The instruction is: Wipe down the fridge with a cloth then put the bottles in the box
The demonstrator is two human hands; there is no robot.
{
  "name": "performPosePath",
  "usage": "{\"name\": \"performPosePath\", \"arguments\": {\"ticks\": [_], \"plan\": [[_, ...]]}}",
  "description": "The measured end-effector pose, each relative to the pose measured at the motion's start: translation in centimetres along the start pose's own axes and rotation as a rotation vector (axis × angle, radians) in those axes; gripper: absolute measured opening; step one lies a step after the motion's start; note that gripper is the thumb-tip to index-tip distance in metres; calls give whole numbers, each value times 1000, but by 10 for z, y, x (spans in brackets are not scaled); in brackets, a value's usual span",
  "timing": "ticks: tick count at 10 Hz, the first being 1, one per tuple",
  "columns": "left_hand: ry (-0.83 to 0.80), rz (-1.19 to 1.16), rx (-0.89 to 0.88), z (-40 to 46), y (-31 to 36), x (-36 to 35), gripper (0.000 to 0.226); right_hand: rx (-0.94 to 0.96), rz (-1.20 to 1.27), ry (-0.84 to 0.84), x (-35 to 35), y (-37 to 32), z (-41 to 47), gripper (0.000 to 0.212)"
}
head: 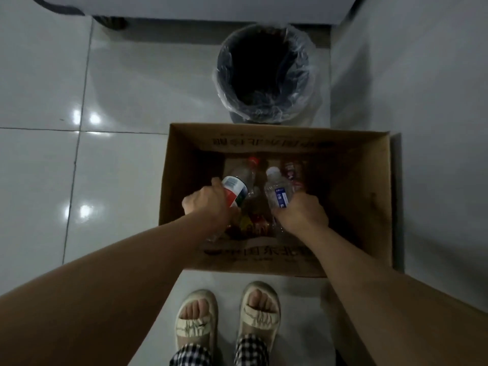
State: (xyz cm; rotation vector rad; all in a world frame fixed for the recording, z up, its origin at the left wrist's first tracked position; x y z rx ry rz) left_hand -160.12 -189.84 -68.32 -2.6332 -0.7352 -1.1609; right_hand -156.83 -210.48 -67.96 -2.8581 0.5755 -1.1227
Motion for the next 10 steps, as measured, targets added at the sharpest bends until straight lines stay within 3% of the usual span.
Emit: {"name": "performPosePath", "arguments": {"ticks": [3,5,7,10], "plan": [[57,101,-53,49,12,-52,68,50,-88,140,-45,-11,53,49],[8,143,-117,31,19,-37,71,163,-153,68,-44,-13,29,53],[2,112,-240,-20,27,31,50,271,-238,-21,2,-24,-41,65],[73,186,-352,-159,14,186,49,377,-315,32,129,-80,-201,69]]}}
Point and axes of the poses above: each hand's wrist, its own z-axis towards the middle knuckle, its own x-axis out of the back of the hand, y = z × x, the point moved 9 cm from there along z, towards the middle knuckle, and after that the axes turned 1 degree about -z, right-handed, at the moved point
